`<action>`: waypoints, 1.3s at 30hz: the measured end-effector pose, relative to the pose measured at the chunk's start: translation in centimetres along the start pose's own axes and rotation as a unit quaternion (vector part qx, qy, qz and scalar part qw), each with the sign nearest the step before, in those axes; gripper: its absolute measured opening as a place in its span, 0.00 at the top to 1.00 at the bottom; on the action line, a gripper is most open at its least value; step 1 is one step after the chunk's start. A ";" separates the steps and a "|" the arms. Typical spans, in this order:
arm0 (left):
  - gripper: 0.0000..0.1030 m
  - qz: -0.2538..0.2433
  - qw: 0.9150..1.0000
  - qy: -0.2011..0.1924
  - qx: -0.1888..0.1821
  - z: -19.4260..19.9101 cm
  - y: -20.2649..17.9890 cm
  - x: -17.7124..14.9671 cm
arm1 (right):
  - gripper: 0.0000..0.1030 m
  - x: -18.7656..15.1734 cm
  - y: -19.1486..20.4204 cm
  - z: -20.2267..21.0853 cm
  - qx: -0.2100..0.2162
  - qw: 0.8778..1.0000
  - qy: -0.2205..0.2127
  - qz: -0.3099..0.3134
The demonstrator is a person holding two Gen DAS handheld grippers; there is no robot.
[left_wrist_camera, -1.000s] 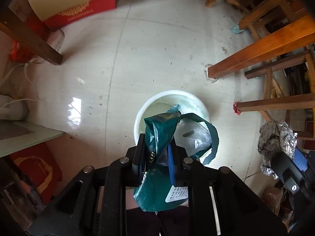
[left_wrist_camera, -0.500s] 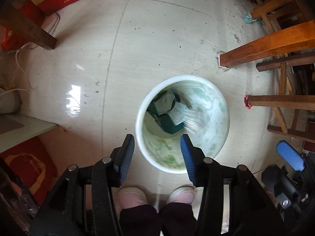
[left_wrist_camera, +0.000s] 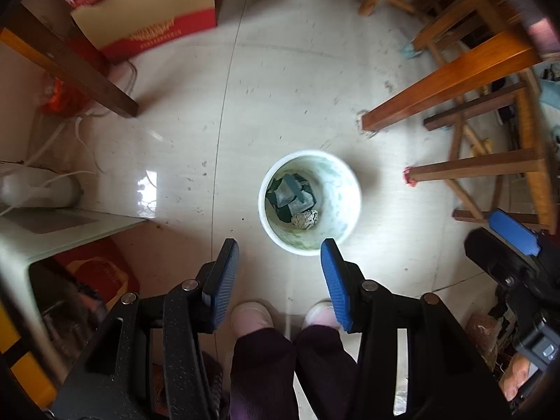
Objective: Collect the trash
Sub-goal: 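Open the left gripper over the bin while the right drops the foil ball in, then return both tools to the table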
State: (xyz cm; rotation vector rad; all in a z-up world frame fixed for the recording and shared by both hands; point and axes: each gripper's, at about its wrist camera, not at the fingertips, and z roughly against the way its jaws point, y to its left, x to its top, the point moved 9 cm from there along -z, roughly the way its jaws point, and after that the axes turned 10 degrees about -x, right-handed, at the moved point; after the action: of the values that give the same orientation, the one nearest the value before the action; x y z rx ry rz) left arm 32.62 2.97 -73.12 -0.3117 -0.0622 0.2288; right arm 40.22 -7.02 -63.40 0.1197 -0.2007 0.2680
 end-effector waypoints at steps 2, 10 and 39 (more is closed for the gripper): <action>0.54 -0.004 1.000 -0.013 0.000 4.0 -1.0 0.0 | 0.35 0.8 0.3 3.0 -0.001 1.000 -0.009 0.001; 0.54 -0.003 0.997 -0.070 -0.010 18.9 -4.1 0.3 | 0.35 4.2 2.3 14.9 0.006 0.998 -0.057 0.000; 0.35 -0.134 0.935 -0.322 -0.060 55.6 -12.3 0.9 | 0.20 8.7 5.5 49.8 -0.060 0.936 -0.343 -0.053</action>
State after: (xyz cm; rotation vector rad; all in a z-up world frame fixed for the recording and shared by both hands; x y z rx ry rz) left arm 30.78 8.33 -16.44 -0.3364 -0.7673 0.0481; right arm 37.91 -6.77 -12.65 0.0979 -0.9033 0.0962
